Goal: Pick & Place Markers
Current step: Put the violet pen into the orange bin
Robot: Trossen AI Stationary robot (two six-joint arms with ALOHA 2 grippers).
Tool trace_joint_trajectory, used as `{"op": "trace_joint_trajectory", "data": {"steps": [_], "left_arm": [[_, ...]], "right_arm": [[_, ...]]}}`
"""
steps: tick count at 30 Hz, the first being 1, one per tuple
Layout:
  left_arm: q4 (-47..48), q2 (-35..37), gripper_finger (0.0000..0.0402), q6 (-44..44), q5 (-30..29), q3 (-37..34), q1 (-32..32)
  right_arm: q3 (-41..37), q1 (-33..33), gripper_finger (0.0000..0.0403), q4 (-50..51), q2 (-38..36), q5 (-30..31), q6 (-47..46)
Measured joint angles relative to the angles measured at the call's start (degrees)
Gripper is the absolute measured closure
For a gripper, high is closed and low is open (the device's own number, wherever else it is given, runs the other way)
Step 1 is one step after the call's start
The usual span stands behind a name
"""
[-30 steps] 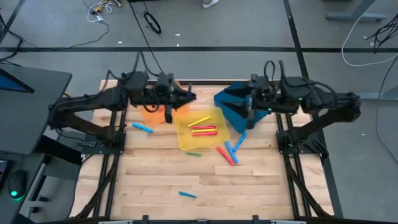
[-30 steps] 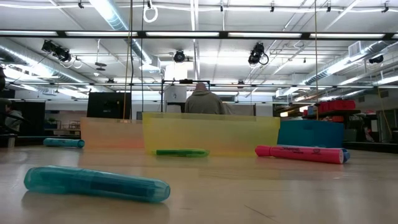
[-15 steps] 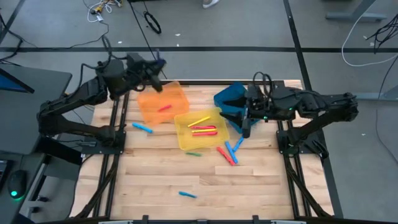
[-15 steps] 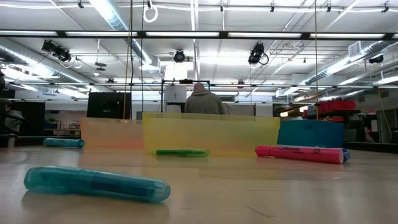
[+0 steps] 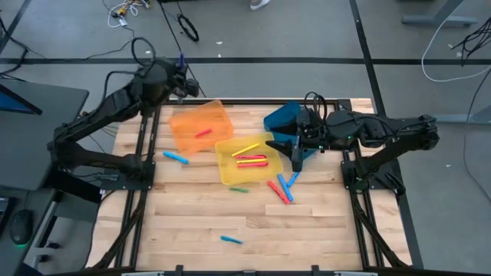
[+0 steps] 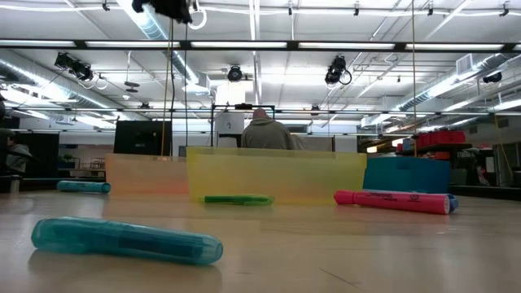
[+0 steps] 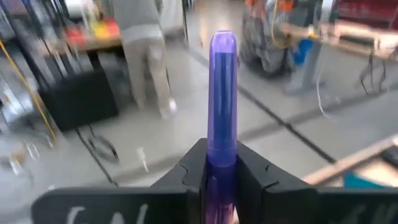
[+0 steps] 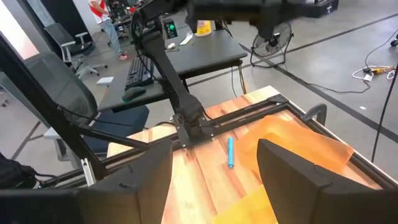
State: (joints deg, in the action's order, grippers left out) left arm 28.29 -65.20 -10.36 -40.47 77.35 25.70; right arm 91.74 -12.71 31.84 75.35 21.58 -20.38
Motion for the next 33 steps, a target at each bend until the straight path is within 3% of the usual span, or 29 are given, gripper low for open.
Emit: {"op": "trace_joint_trajectory", "data": {"steps": [5,13,19,23,27,33], "left_arm": [[11.5,-2.7,0.0357,-5.7,14.5,0.0,8.5],[22.9,-12.6,0.0332,-2.3,29.2,-0.1,15.2],[29.5,-21.1,0.0355,4.1,33.2,-0.1,16.4],[33.1,-26.8,0.0349,7.7,33.8,-0.1,16.1],[33.0,-31.7,0.0339,8.1,33.8,-0.1,16.1],[30.5,-36.0,0.0356,7.8,35.1,-0.1,16.1]], "right_arm": [[0.0,0.0,0.0167,-0.3,0.0,0.0,0.0],[0.0,0.0,0.0167,-0.3,0.0,0.0,0.0],[0.0,0.0,0.0167,-0.2,0.0,0.0,0.0],[0.0,0.0,0.0167,-0.2,0.1,0.0,0.0],[0.0,0.0,0.0167,-0.2,0.3,0.0,0.1],[0.0,0.0,0.0167,-0.2,0.5,0.0,0.1]]}}
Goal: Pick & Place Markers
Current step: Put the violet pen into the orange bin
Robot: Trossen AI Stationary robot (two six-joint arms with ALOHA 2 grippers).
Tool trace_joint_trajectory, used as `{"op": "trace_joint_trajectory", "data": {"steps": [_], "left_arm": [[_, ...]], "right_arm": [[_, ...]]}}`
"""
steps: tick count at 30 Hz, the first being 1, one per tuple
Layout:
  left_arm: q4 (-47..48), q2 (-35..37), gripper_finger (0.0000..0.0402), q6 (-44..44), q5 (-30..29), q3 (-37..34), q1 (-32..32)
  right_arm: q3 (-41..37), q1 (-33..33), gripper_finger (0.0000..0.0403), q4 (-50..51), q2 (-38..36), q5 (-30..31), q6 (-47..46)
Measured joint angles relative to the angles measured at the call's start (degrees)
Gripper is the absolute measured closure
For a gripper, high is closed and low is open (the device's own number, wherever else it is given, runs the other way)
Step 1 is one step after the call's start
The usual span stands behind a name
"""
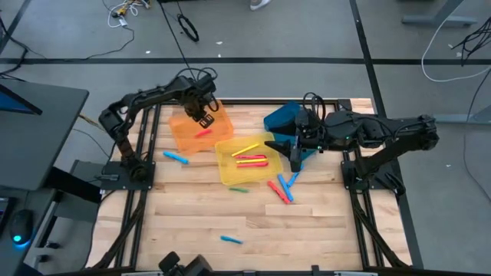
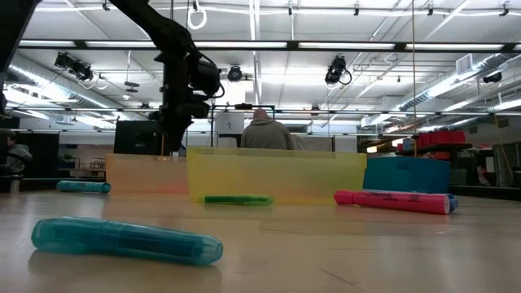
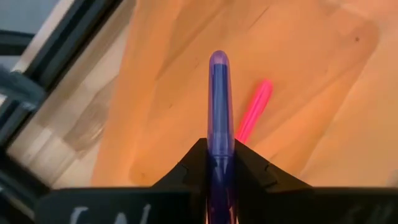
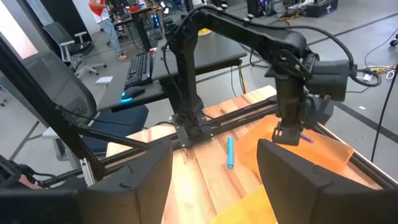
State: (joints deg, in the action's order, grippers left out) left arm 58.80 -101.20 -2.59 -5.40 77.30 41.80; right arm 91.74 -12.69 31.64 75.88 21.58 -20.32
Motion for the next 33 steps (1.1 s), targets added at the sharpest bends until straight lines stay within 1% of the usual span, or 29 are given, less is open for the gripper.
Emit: {"op": "trace_joint_trajectory", "data": {"steps": [2,7,14,20,26,33], "left_arm": [[-1.2,-0.9,0.0356,0.3,1.0,0.0,0.0],[-2.0,-3.3,0.0342,1.8,1.2,0.0,0.0],[-2.3,-6.7,0.0354,1.8,2.4,-0.1,-0.3],[-2.7,-8.8,0.0341,1.8,2.7,-0.1,-0.3],[-3.5,-9.2,0.0350,1.8,2.7,-0.1,-0.5],[-4.7,-9.2,0.0345,1.8,2.7,-0.8,-0.6]], "right_arm": [[0.0,0.0,0.0167,0.0,0.2,0.0,0.0],[0.0,0.0,0.0167,-0.1,0.5,0.0,-0.3],[0.0,0.0,0.0167,-0.2,0.8,0.0,-0.4],[0.0,0.0,0.0167,-0.4,0.8,0.5,-0.4],[0.0,0.0,0.0167,-0.4,0.8,0.5,-0.9],[0.0,0.3,0.0167,-0.4,0.8,0.7,-1.1]]}}
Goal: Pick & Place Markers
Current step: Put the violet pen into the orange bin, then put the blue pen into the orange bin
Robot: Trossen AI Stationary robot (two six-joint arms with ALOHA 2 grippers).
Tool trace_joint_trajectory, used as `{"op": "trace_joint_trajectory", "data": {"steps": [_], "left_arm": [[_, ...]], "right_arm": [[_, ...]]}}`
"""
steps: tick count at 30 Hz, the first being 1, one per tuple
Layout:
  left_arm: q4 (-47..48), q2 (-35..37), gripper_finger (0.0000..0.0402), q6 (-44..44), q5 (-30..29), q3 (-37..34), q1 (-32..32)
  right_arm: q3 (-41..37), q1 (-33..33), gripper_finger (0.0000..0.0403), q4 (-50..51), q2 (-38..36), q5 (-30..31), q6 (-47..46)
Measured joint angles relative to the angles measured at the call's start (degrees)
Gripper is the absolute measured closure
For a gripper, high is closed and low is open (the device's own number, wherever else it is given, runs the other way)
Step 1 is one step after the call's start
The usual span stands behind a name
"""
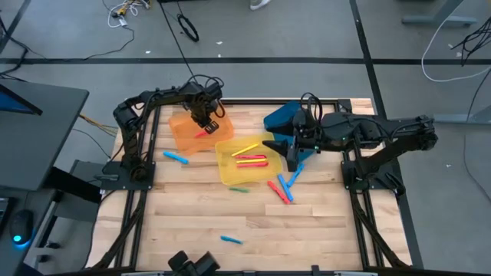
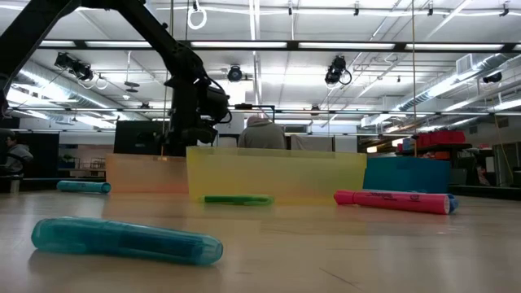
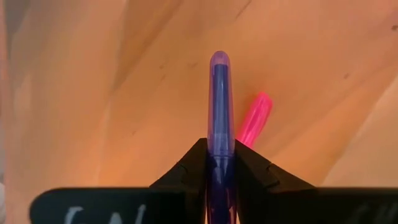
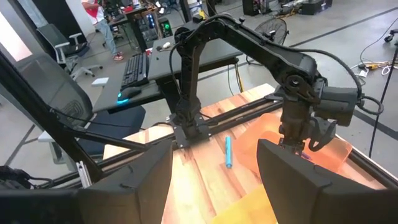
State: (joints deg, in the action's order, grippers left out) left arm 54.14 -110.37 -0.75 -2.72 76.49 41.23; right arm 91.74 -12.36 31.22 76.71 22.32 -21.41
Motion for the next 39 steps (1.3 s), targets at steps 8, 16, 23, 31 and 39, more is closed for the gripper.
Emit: {"op": "trace_joint_trajectory", "data": {"steps": [8,16,23,31,39], "left_arm": [[-1.9,0.0,0.0349,-0.1,-0.1,-7.0,0.0],[-2.3,0.2,0.0332,-1.2,-0.2,-8.1,0.0],[-2.4,0.5,0.0303,-1.3,-0.2,-8.2,-0.1],[-1.9,5.3,0.0257,-0.9,-0.3,-6.7,-0.7],[1.7,12.5,0.0239,-0.1,-1.8,-4.4,-1.4]], "right_arm": [[0.0,0.0,0.0167,0.0,0.0,0.4,0.4],[0.0,0.0,0.0167,0.0,0.0,0.4,0.8],[0.0,0.0,0.0167,0.0,0.0,0.4,0.9],[0.0,0.1,0.0167,0.1,0.0,0.4,1.0],[0.0,0.1,0.0167,0.1,0.0,0.4,1.1]]}}
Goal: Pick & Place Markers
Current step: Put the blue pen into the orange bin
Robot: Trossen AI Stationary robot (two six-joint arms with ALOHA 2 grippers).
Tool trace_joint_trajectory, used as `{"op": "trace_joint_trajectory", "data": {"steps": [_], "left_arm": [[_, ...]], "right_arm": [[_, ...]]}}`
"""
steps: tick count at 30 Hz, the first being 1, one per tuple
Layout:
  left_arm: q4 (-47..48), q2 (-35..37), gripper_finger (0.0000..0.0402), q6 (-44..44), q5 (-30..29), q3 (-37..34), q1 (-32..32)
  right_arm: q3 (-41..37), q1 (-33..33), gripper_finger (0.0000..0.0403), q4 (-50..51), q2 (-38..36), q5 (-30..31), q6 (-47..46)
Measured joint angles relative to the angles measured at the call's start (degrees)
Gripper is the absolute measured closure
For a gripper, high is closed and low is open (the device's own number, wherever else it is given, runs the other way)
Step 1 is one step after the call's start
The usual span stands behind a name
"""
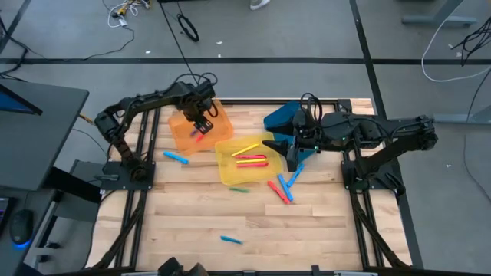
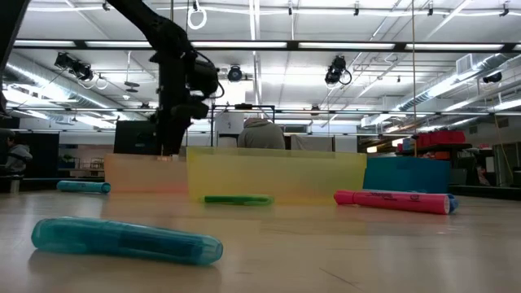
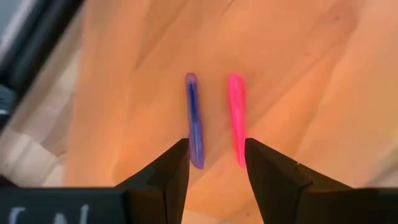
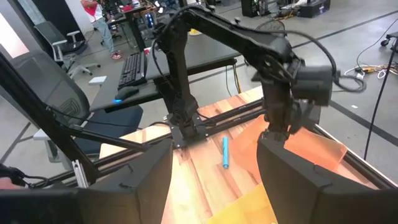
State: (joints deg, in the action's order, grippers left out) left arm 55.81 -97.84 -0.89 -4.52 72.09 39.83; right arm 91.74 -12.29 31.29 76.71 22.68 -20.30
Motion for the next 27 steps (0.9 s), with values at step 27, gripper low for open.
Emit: {"op": "trace_joint_trajectory", "data": {"steps": [27], "left_arm": [[6.0,23.1,0.0257,-14.9,0.7,1.2,-25.6]], "right_arm": [[0.0,0.0,0.0167,2.5,0.0,0.0,-0.2]]}}
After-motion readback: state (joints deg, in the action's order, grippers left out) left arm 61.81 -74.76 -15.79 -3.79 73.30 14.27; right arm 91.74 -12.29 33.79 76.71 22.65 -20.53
